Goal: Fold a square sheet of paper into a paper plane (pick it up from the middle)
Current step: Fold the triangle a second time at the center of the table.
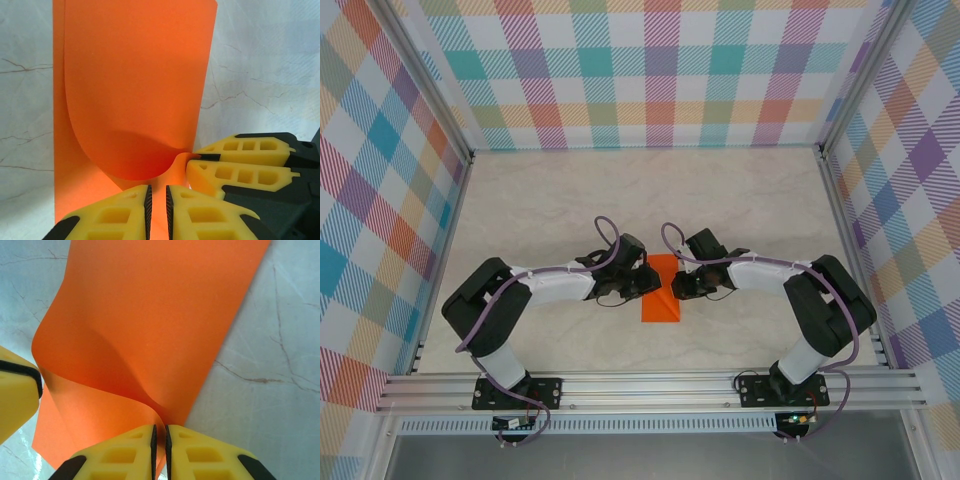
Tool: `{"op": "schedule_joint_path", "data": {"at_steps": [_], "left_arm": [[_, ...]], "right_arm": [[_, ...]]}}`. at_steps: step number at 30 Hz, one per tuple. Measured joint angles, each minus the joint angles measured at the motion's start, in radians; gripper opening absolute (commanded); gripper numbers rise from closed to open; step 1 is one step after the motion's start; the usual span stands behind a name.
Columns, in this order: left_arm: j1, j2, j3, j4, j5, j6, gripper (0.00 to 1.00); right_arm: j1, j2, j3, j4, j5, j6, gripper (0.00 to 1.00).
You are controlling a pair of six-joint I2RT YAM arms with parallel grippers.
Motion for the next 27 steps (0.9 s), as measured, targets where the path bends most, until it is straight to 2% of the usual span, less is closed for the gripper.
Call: {"op": "schedule_joint_path", "data": {"at_steps": [16,27], "left_arm": [[-0.001,0.027,0.0,0.026,0.006,-0.008,0.19],[-0.01,-0.104,0.0,-0.014,-0.019,-0.006,0.22]], "right_arm": [[0.0,0.0,0.0,-0.001,0.003,0.0,0.14],[0.0,0.0,0.0,-0.001,0.003,0.0,0.13]]}}
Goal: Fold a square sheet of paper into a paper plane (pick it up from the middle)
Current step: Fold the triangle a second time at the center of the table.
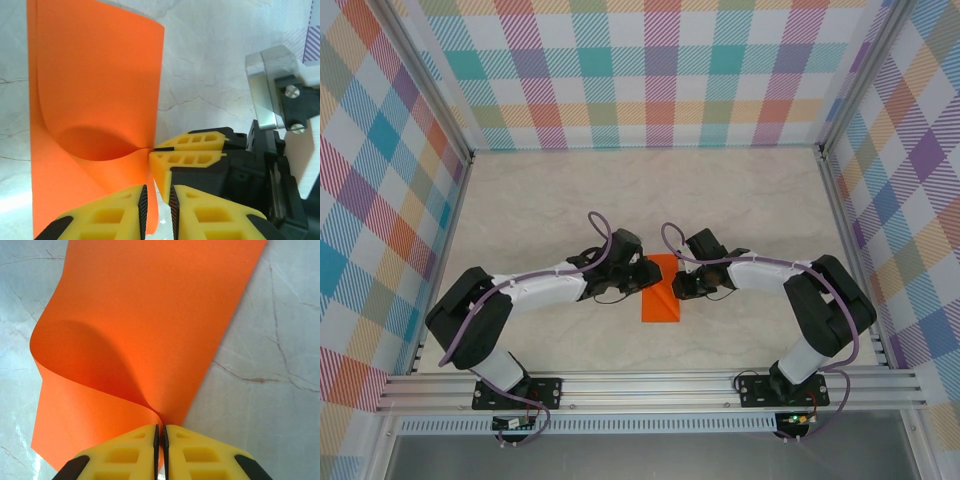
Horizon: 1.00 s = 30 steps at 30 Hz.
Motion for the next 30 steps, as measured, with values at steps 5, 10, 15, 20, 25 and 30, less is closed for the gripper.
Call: {"op": "schedule_joint_path", "data": {"at_steps": [5,10,15,20,25,30], "left_arm": [[-0.037,0.018,0.0,0.005,0.0,-0.001,0.2],[-0.044,0.079,0.0,0.024,0.0,-0.015,0.2],[-0.044,0.109,0.0,0.064,0.007,-0.035,0.2],[-0.044,0.116,0.0,0.109,0.018,-0.054,0.2],[-0.044,0.129,0.0,0.109,0.014,-0.054,0.19],[-0.044,0.151,-0.004,0.106,-0.006,-0.055,0.19]], "right_arm": [[0.0,0.0,0.0,0.0,0.0,0.0,0.13],[0.0,0.0,0.0,0.0,-0.001,0.0,0.13],[0.0,0.001,0.0,0.0,-0.001,0.0,0.13],[0.0,0.003,0.0,0.0,-0.001,-0.001,0.13],[0.0,0.007,0.0,0.0,-0.001,-0.001,0.13],[-0.002,0.012,0.001,0.001,-0.003,-0.001,0.13]]}}
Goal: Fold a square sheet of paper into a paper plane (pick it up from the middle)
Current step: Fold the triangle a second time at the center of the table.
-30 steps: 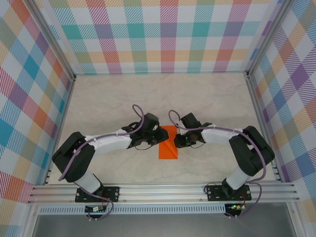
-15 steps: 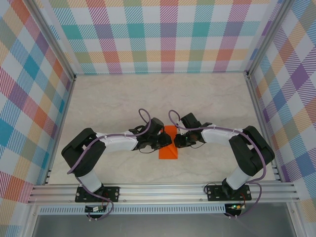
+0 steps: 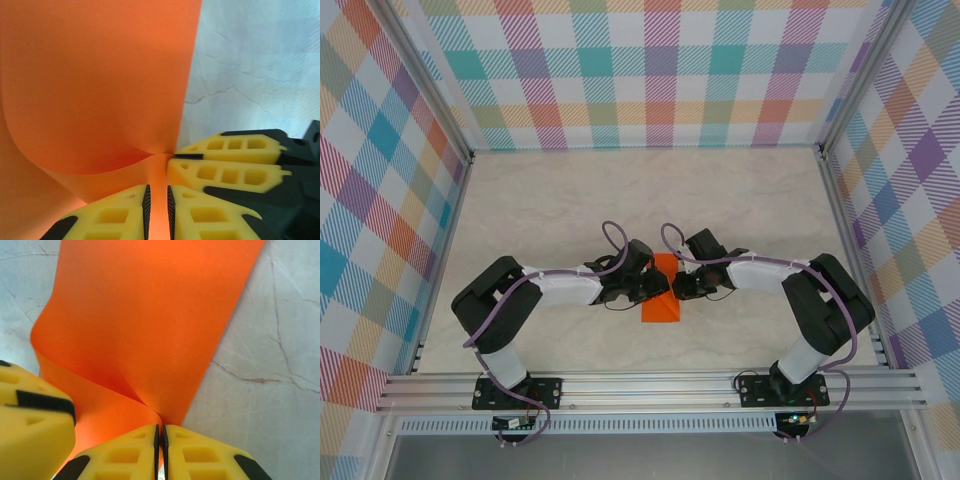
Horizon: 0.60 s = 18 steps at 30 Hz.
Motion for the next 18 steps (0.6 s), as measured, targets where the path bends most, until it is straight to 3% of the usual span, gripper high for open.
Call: {"op": "schedule_joint_path", "data": {"at_steps": [18], "left_arm": [[0.0,0.033,-0.045,0.035,-0.032,-0.022,0.17]], "right_arm": [[-0.002,0.007,0.007,-0.002,-0.003,0.0,0.15]]}}
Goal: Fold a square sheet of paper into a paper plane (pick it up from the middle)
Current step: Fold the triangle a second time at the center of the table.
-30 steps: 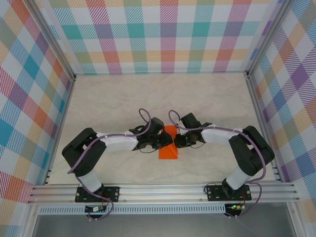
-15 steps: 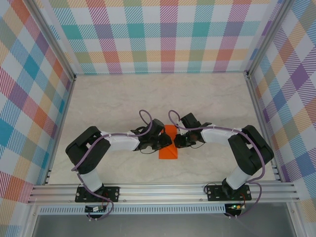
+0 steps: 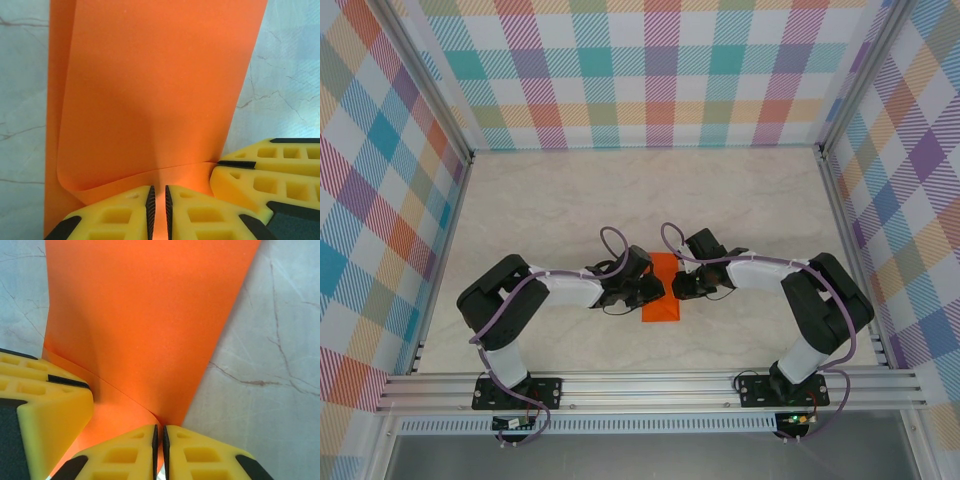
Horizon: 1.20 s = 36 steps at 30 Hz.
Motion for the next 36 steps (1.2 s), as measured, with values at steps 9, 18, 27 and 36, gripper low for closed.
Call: {"op": "schedule_joint_path", "data": {"at_steps": [9,18,27,36], "left_arm": [[0.0,0.0,-0.014,0.038,0.001,-0.007,0.17],[0.0,0.0,-0.018,0.045,0.002,-0.006,0.17],[0.0,0.0,-0.018,0.045,0.002,-0.006,0.17],[0.0,0.0,-0.018,0.044,0.002,-0.002,0.17]], "right_arm": [[-0.002,-0.106,-0.017,-0.034,0.003,0.048,0.36],[0.001,-0.351,-0.133,-0.013,-0.147,0.177,0.2],[0.056,-0.163,-0.109,0.016,-0.24,0.29,0.13],[0.064,-0.077,-0.043,-0.019,-0.231,0.315,0.14]]}}
